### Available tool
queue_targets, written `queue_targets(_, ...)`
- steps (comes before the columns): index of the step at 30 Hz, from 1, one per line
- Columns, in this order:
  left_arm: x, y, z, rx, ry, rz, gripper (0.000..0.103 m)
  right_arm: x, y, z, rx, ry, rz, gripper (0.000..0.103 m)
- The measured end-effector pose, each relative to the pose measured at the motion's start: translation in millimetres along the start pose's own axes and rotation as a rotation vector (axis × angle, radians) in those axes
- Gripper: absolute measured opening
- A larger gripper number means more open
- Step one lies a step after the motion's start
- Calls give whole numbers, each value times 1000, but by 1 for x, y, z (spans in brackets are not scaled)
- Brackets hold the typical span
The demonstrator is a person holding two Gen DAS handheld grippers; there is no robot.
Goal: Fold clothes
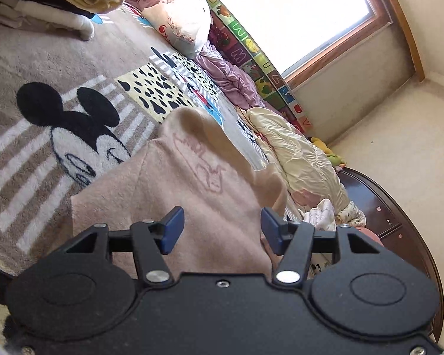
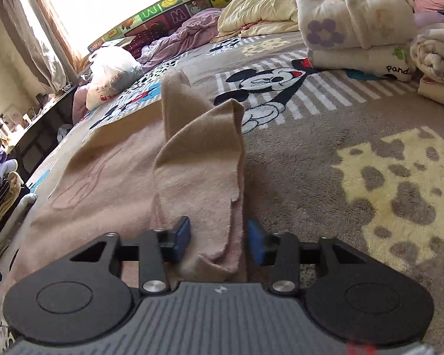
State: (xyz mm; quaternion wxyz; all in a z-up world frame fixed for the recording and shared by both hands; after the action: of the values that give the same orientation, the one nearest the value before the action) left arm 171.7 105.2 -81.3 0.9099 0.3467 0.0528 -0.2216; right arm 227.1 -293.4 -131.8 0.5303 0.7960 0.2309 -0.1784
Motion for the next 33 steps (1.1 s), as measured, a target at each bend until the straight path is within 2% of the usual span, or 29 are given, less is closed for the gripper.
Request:
queue_targets(1,-1,0,0,-2,-1,3,56,-1,0,-5,-29,1,2,29)
queue_targets(2,-2,0,-1,-5,-2,7,56,-3,1,-10,-53,11,4,17)
queue_targets(3,-2,-1,-2,-6,0,7,56,-5,2,-13,-65,18,11,10)
queue_targets(5,-3,-2,-5,-10,5,6,57,-16,11,-11,-56,8,55,9)
queue_targets(6,-3,-2,-7,-14,7,8,57,-22,16,-8,-50,1,79,6)
queue_targets(10,-5,0,-15,-33,15,11,57,-54,42,25,-9,-53,187,6)
queue_targets(13,-6,1,-21,-45,27,16,57,-79,56,76,53,-145,230,5)
queue_targets(16,-8,4,-25,-50,45,26,59,-86,51,140,98,-332,187,2)
queue_targets(17,-9,5,-27,-52,51,32,60,-86,47,158,128,-365,162,2)
queue_targets(19,-12,7,-31,-56,69,45,61,-85,35,182,203,-367,119,8)
queue_targets(22,-16,11,-39,-80,93,61,61,-83,26,180,186,-324,112,15)
queue_targets(24,-18,12,-43,-91,102,66,61,-71,24,170,176,-267,85,37)
queue_targets(26,-19,11,-44,-93,108,67,61,-51,30,160,166,-206,60,48)
queue_targets(33,-12,6,-42,-68,116,49,61,25,49,150,224,-66,-29,52)
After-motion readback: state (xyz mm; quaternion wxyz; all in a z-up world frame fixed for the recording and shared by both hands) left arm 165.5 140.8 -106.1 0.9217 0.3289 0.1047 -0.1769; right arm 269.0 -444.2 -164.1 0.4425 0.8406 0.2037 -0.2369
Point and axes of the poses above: each gripper's, at about its wrist camera, not at the fingertips, and x roughly the way its jaws point, z to its right, y to its top, the point moved 9 cm from there along x, roughly the way its jaws point, and after that the axes turned 7 degrees about z, right-handed, at the moved point
